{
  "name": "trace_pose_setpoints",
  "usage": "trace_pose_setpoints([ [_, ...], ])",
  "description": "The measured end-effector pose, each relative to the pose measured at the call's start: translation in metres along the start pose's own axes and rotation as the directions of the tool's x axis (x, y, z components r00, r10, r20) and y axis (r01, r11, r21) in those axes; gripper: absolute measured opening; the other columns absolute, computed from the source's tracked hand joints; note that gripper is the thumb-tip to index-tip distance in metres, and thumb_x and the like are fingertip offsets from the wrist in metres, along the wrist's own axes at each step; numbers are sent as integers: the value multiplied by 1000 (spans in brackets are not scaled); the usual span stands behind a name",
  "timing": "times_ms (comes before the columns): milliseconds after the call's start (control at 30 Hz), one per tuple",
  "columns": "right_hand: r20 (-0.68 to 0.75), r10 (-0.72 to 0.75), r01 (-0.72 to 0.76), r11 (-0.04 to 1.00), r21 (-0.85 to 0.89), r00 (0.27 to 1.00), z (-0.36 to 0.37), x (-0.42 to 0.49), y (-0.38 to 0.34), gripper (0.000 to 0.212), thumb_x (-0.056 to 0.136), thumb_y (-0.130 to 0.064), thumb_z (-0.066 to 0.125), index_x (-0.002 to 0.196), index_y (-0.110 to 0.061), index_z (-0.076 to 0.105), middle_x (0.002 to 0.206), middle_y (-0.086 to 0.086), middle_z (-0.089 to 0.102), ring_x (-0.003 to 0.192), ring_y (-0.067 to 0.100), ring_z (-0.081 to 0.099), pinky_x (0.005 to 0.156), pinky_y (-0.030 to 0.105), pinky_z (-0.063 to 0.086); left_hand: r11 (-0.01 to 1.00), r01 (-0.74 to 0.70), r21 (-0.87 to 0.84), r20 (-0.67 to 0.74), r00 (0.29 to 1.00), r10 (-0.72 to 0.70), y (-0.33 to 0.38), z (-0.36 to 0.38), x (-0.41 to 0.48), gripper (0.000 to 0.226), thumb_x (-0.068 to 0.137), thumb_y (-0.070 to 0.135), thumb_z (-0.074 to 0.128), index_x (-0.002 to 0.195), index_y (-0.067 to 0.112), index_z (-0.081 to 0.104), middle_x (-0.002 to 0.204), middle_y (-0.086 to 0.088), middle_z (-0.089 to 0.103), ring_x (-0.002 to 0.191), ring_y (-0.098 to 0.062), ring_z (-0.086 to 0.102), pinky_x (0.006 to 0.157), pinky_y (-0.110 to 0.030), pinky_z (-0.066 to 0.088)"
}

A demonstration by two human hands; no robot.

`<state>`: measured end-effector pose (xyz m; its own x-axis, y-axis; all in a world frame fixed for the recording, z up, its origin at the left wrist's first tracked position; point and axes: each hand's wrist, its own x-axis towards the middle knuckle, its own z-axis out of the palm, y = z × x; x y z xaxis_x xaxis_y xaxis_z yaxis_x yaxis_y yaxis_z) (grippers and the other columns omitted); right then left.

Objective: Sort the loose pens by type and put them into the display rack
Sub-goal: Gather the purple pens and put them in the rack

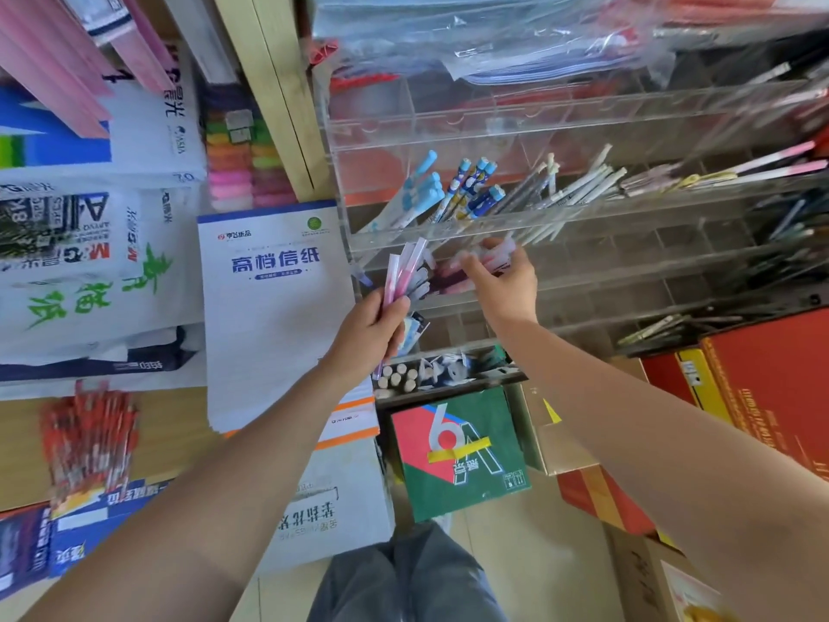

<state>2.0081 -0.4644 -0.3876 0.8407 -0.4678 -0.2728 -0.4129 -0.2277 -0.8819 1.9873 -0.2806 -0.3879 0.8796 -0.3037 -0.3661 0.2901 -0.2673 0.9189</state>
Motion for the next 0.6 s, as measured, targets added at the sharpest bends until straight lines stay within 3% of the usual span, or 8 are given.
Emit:
trace_pose_setpoints([
  [67, 47, -17, 17, 1000, 1, 999, -2, -1, 1, 33, 84, -33, 69, 112, -22, 56, 102, -4, 61, 86, 10, 58, 69, 18, 47, 1000, -1, 14, 31, 1000, 1, 3, -1, -2, 23, 102, 24, 42, 80, 18, 46, 58, -1, 49, 44, -19, 44, 44, -30, 40],
  [133, 46, -28, 28, 1000, 12, 999, -6, -3, 1, 33, 85, -33, 67, 115, -23, 56, 110, -2, 60, 80, 16, 61, 66, 27, 53, 1000, 1, 23, 59, 998, -2, 5, -1, -3, 20, 102, 26, 41, 84, 19, 46, 58, 2, 47, 42, -18, 42, 41, -28, 39],
  [267, 19, -69, 70, 997, -18, 997, -14, -6, 3, 26, 97, -22, 50, 121, -14, 54, 114, 5, 56, 63, 15, 63, 59, 17, 52, 1000, 23, 14, 102, 995, -24, 9, -1, -7, 17, 102, 27, 39, 89, 21, 46, 60, 2, 38, 41, -15, 31, 38, -25, 30],
  [367, 90, -75, 88, 984, -152, 993, -16, -11, 5, 38, 97, -32, 49, 132, -18, 51, 131, 8, 44, 92, 23, 65, 84, 29, 54, 999, 46, -19, 126, 991, -43, 15, 1, -11, 15, 102, 29, 39, 93, 23, 49, 61, 1, 32, 42, -8, 28, 39, -22, 26],
  [433, -6, -68, 67, 987, -144, 998, -19, -15, 3, 49, 94, -37, 55, 136, -15, 44, 123, 3, 44, 100, 15, 54, 89, 27, 44, 999, 45, -27, 149, 988, -40, 19, 3, -13, 14, 102, 29, 39, 95, 22, 49, 62, 2, 32, 41, -4, 28, 38, -19, 26],
  [500, -146, -95, 85, 994, -70, 985, -25, -22, -1, 45, 91, -38, 61, 126, -13, 47, 105, 0, 47, 87, 8, 47, 79, 21, 38, 999, 47, -17, 175, 984, -43, 21, 5, -14, 16, 102, 29, 39, 94, 18, 48, 63, 0, 33, 40, -3, 29, 38, -18, 26],
  [533, -139, -101, 99, 995, -15, 985, -28, -26, -3, 42, 89, -39, 63, 120, -14, 49, 97, -1, 49, 81, 8, 47, 74, 21, 40, 999, 51, 3, 196, 979, -51, 23, 7, -14, 18, 102, 30, 39, 94, 16, 48, 64, 0, 35, 40, -4, 30, 38, -20, 27],
  [600, 41, -65, 59, 990, 129, 997, -30, -34, -6, 43, 86, -44, 67, 112, -14, 52, 86, -2, 54, 69, 8, 49, 60, 19, 42, 997, 54, 63, 271, 960, -69, 25, 10, -14, 21, 102, 32, 41, 92, 14, 48, 64, 0, 39, 40, -7, 31, 39, -23, 27],
])
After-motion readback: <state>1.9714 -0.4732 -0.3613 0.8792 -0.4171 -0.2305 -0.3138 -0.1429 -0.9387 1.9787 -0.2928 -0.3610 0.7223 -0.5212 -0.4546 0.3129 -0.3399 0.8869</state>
